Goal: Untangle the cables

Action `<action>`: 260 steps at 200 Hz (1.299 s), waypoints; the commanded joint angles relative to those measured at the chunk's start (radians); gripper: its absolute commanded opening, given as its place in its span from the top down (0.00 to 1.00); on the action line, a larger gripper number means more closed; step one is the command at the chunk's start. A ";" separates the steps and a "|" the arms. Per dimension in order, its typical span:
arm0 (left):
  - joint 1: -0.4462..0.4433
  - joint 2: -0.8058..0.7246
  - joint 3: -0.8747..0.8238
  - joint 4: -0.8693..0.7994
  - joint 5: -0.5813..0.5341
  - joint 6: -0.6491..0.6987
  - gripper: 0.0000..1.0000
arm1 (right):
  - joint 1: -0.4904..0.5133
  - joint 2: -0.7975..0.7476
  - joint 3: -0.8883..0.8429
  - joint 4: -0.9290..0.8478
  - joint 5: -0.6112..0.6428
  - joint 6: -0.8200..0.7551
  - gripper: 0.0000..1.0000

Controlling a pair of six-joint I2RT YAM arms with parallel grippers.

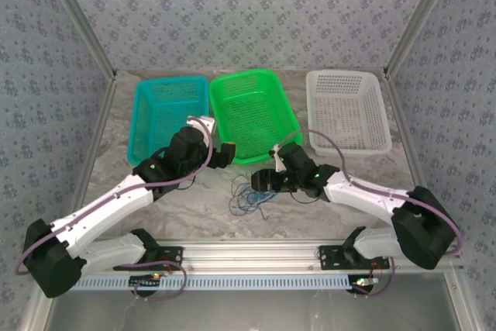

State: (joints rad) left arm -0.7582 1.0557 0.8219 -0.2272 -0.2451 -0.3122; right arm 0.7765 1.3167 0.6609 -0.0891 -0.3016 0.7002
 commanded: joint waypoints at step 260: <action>0.024 -0.150 -0.170 0.468 0.282 0.062 0.01 | -0.009 -0.216 0.523 -0.335 0.126 -0.284 0.99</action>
State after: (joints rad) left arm -0.7387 0.9310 0.6636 0.0326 -0.0834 -0.2699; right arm 0.7715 1.1084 1.1362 -0.3382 -0.1787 0.4801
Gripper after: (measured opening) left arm 0.994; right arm 0.069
